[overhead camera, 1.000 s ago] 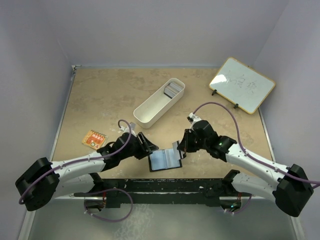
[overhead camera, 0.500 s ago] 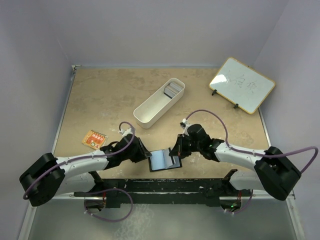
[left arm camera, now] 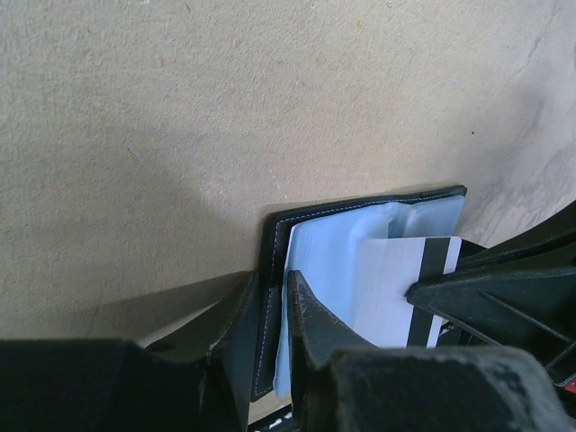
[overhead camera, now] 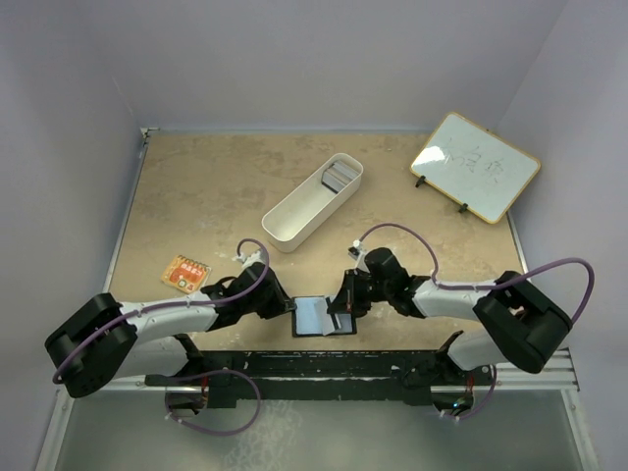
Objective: Put the credit cards into the card holder
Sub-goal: Insert the credit card into the card holder.
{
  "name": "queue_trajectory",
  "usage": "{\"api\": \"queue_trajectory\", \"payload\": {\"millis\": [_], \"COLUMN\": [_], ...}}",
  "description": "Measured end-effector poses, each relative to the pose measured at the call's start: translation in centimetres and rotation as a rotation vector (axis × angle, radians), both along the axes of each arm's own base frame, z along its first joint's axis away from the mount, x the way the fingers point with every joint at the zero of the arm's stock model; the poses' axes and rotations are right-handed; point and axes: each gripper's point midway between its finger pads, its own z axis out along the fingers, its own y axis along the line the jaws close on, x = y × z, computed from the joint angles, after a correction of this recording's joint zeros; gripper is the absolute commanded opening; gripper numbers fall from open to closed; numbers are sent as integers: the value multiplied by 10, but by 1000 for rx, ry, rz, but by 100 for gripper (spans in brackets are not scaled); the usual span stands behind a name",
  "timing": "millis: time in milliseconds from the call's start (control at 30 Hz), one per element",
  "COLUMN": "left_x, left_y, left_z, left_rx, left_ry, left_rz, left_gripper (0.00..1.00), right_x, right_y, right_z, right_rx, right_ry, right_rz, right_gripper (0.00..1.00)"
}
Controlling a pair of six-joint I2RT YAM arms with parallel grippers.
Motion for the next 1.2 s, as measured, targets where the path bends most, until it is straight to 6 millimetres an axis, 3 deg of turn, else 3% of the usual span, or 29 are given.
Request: {"api": "queue_trajectory", "payload": {"millis": [533, 1200], "left_x": [-1, -2], "left_y": [1, 0], "left_z": [-2, -2], "left_rx": [8, -9], "left_ry": [9, 26], "left_rz": [1, 18], "left_gripper": [0, 0], "right_x": [-1, 10], "right_y": [0, 2], "right_z": [-2, -4], "right_rx": [26, 38], "right_ry": [-1, -32], "right_rz": [-14, -64], "right_gripper": [0, 0]}}
